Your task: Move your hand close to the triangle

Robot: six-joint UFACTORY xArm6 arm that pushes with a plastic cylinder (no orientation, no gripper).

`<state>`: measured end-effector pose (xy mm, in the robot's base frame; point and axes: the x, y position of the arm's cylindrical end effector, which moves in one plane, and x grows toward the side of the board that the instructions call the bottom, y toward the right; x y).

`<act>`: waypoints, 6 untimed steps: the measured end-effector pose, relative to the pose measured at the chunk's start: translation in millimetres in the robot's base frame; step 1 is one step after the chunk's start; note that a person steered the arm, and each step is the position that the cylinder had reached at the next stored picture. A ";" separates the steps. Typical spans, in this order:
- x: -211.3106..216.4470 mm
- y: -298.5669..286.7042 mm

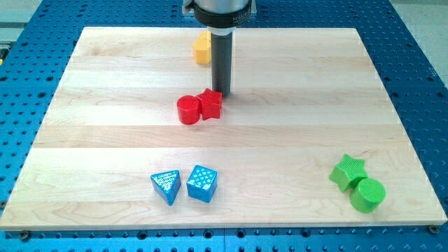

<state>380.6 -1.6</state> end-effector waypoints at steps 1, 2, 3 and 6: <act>0.0 0.0; -6.6 -12.2; 1.8 -77.4; 188.3 -158.2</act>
